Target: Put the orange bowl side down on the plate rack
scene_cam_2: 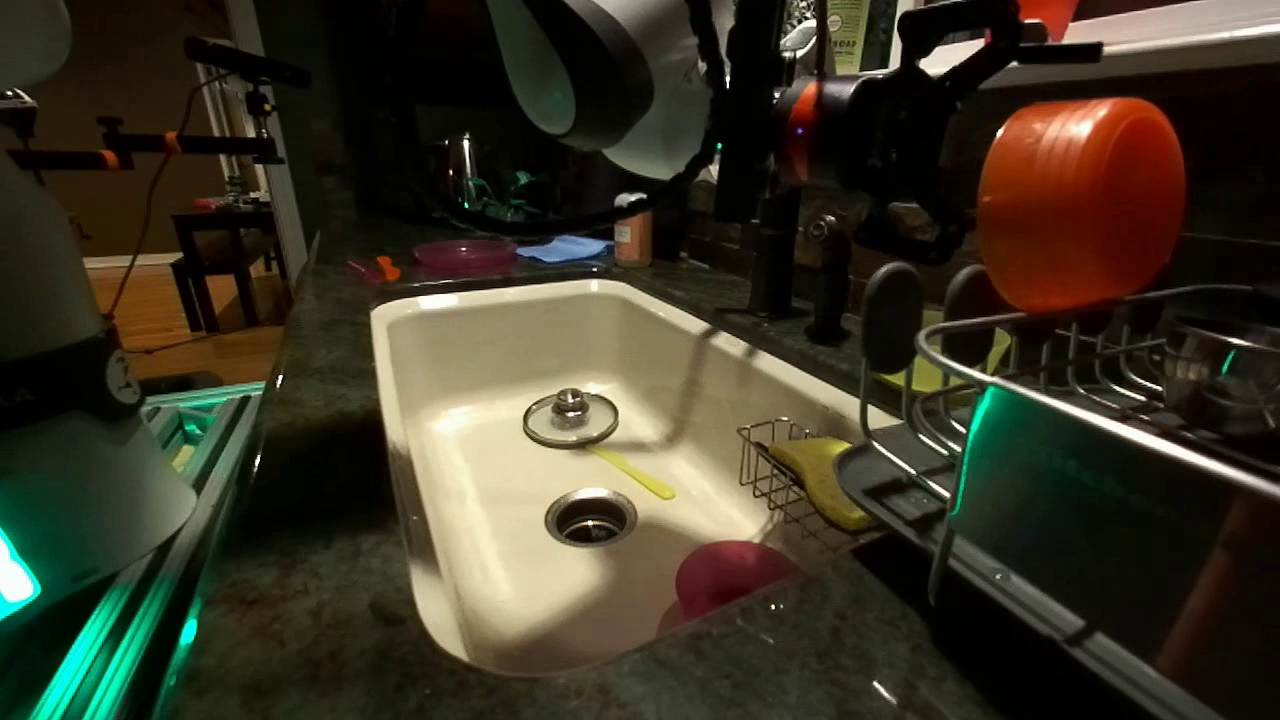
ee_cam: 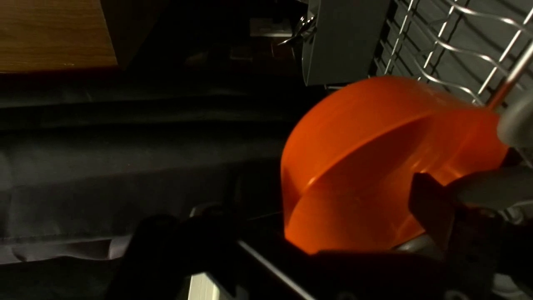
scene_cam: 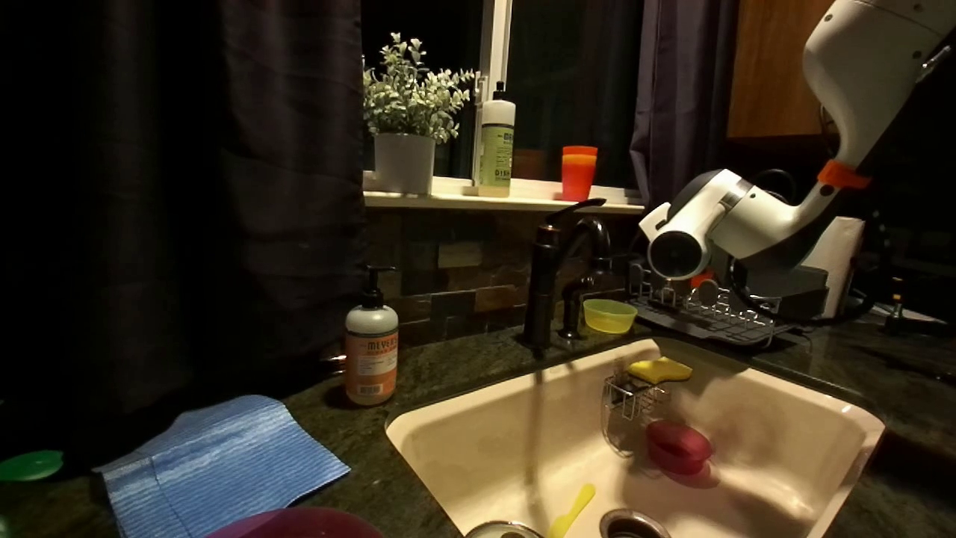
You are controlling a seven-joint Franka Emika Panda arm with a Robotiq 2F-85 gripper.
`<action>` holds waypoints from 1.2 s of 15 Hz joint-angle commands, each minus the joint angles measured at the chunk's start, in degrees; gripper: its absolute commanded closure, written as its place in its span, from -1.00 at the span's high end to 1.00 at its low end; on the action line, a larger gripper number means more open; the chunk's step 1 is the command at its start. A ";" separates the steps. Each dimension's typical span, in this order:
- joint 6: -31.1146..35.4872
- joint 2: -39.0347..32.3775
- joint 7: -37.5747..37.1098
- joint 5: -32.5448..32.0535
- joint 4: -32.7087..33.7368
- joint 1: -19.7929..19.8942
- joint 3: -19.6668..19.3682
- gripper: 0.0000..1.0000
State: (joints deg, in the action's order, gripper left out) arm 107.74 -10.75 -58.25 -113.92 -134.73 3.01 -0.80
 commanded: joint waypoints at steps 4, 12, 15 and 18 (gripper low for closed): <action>1.57 4.03 -0.04 5.56 0.35 0.56 0.30 1.00; 3.96 7.63 1.17 17.39 2.99 0.52 -0.46 1.00; 9.22 8.33 1.63 23.67 4.44 0.92 -0.97 1.00; 14.79 8.70 2.49 29.50 5.50 1.47 -1.73 1.00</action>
State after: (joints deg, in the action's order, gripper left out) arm 117.37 -3.08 -57.58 -89.90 -129.72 3.82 -1.73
